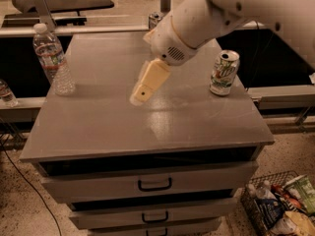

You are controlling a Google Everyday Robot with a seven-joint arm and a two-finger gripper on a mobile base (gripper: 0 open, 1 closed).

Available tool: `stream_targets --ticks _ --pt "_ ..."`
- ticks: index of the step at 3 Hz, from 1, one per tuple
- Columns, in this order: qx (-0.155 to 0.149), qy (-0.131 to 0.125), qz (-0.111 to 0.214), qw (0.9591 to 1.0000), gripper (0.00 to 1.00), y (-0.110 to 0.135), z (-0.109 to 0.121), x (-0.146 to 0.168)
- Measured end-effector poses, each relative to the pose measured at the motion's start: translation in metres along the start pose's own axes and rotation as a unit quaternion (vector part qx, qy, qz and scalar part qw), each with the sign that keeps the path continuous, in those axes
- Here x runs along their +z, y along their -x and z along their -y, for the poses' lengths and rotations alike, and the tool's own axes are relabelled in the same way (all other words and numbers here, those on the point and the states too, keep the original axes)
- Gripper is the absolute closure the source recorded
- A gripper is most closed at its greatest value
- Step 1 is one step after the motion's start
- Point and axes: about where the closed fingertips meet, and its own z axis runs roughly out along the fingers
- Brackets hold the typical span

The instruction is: Knock water bottle over

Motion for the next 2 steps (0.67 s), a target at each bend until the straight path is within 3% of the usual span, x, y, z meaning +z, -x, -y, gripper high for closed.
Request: stream_targets --ticks 1,2 --pt "-0.007 0.008 0.058 0.9983 0.0 0.029 0.018 0.048" --pt "-0.009 0.027 0.111 0.9934 0.0 0.059 0.028 0.09"
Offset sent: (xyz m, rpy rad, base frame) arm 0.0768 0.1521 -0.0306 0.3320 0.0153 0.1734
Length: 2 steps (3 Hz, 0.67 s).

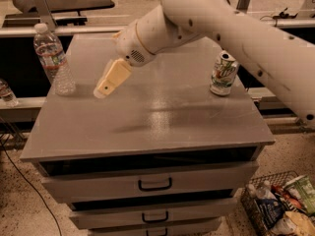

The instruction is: Knock water bottle over

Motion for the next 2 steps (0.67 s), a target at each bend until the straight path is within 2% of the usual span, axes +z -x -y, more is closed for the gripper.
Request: stream_targets --ticks 1,2 --pt "-0.003 0.016 0.048 0.9987 0.0 0.024 0.009 0.04" --pt "0.005 0.031 0.094 0.9951 0.0 0.045 0.018 0.071"
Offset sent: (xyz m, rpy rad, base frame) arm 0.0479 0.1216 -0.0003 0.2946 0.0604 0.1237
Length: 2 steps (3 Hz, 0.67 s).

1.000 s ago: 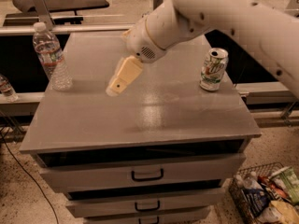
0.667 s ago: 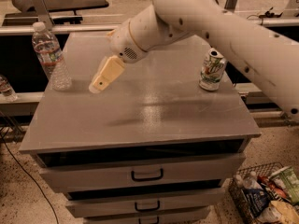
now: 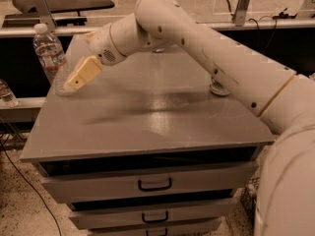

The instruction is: Knock water bottle over

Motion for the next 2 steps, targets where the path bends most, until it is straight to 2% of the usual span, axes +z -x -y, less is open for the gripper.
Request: stream_targets --ticks 2 --pt "0.026 0.032 0.074 0.9964 0.0 0.02 0.009 0.054"
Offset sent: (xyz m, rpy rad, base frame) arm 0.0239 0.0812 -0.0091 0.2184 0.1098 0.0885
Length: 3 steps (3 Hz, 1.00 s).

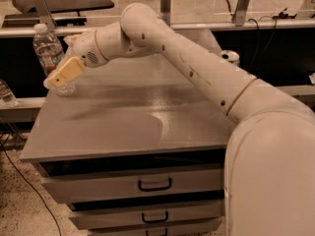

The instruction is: Knock water bottle over

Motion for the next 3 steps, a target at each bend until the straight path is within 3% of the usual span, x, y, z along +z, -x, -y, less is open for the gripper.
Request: stream_targets --ticks 1,2,3 --pt "0.021 0.013 0.026 0.9994 0.17 -0.003 0.003 0.018" --pt "0.036 0.017 0.043 0.9982 0.41 -0.001 0.006 0.026" --pt "0.039 -0.001 0.055 0.9977 0.65 0.003 0.014 0.011"
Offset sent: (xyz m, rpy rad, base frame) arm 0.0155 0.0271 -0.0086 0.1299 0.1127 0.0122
